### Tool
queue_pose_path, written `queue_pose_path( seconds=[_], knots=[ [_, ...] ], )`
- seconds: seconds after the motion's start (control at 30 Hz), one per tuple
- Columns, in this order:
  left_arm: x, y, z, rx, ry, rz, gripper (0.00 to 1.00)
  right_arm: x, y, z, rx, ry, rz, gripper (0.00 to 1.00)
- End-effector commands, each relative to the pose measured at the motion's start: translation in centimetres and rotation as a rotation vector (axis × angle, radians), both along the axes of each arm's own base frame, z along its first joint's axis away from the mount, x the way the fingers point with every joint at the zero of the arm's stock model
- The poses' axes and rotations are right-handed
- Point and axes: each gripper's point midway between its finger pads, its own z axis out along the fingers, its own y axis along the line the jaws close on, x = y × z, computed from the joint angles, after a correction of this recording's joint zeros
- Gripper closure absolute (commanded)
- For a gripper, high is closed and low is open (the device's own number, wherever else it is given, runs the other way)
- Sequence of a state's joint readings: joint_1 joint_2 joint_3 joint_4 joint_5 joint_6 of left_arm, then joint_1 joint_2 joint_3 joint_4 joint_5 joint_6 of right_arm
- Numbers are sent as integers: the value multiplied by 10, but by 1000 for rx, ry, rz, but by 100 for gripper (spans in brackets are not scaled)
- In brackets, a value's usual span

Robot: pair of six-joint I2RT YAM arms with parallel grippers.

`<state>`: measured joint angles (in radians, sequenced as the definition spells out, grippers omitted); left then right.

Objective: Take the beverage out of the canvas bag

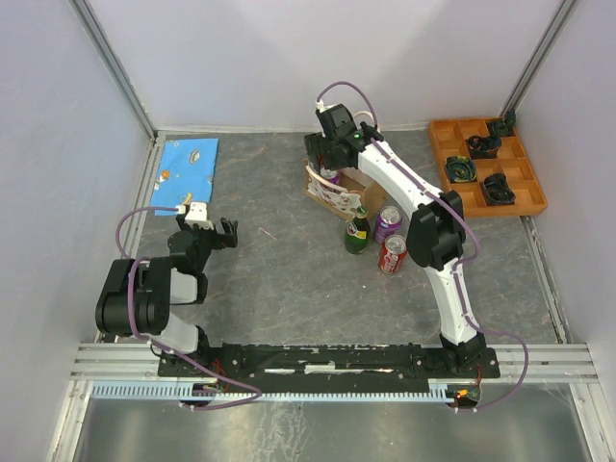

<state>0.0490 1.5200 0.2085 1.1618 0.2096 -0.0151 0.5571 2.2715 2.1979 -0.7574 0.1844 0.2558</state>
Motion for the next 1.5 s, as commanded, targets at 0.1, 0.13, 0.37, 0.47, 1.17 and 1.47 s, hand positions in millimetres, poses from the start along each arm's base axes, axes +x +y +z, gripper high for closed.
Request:
queue_pose_path(
  seconds=[0.1,0.13,0.37,0.47,1.17,1.47],
  knots=[
    [7,5,16,21,-66,18,1,0,14,-2,59,24,21,1],
    [7,5,16,20,-67,18,1,-1,14,-4,55,32,22,1],
    [7,5,17,20,-69,19,1,-6,8,-25,5,73,15,4],
    [7,5,16,20,-68,19,1,-8,3,-32,-25,83,8,6],
    [7,5,16,20,-68,18,1,15,-17,-20,-103,-3,-31,100],
    [7,5,15,20,-65,18,1,27,-14,102,7,-268,-9,100]
  ],
)
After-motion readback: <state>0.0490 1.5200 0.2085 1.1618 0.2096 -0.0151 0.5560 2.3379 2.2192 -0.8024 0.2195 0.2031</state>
